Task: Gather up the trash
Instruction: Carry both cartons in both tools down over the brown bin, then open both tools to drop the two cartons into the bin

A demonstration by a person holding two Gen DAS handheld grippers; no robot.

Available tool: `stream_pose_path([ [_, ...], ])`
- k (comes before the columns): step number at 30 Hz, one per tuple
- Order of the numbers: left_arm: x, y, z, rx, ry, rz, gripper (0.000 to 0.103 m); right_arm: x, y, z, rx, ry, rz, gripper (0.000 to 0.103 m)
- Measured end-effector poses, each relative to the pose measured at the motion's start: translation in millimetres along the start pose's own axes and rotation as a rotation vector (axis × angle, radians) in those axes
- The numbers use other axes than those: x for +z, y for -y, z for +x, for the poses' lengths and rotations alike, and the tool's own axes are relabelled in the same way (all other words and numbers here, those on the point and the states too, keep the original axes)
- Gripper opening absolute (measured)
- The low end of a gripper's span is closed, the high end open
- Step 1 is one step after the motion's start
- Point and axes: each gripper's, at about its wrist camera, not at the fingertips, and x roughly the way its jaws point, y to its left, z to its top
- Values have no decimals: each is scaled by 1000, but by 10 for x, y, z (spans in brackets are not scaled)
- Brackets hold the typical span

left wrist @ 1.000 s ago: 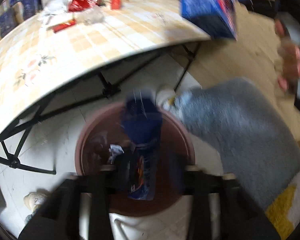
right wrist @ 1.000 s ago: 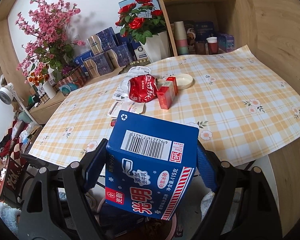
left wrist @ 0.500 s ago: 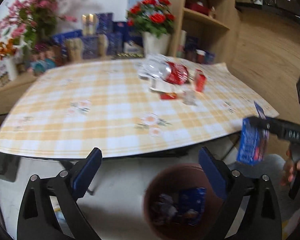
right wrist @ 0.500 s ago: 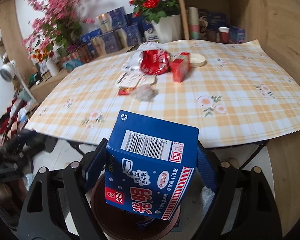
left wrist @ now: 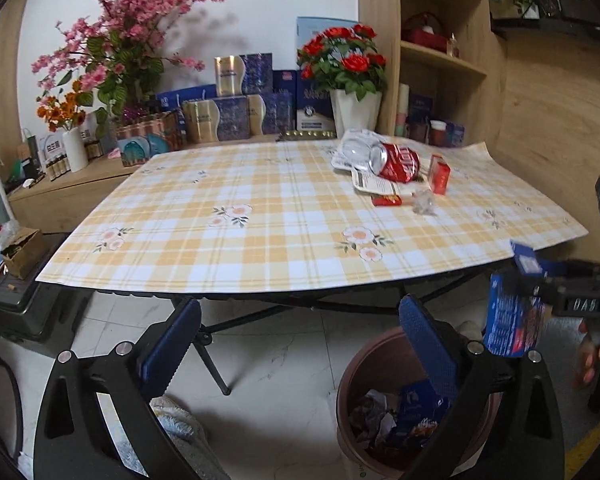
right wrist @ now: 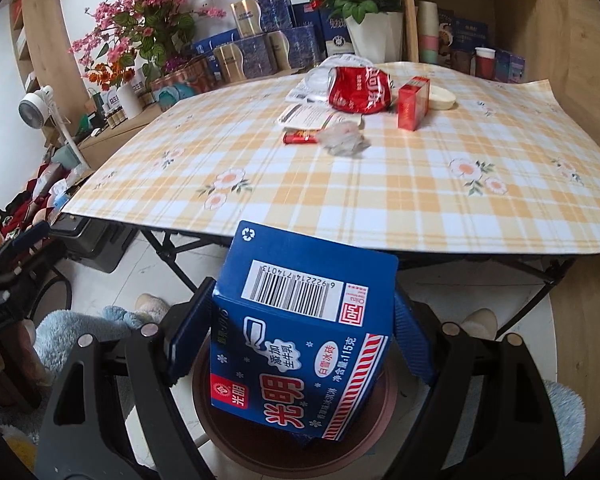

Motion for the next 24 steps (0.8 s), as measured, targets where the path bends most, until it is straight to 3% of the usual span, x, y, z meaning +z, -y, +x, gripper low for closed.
stream_pose_path([
  [9,-57,-69,-46,41,-5,-36,97,-201,47,50,4,-40,36,81],
  [24,-92,-69,118,29,-76,-37,97,-229,107,145,31,-77,67,84],
])
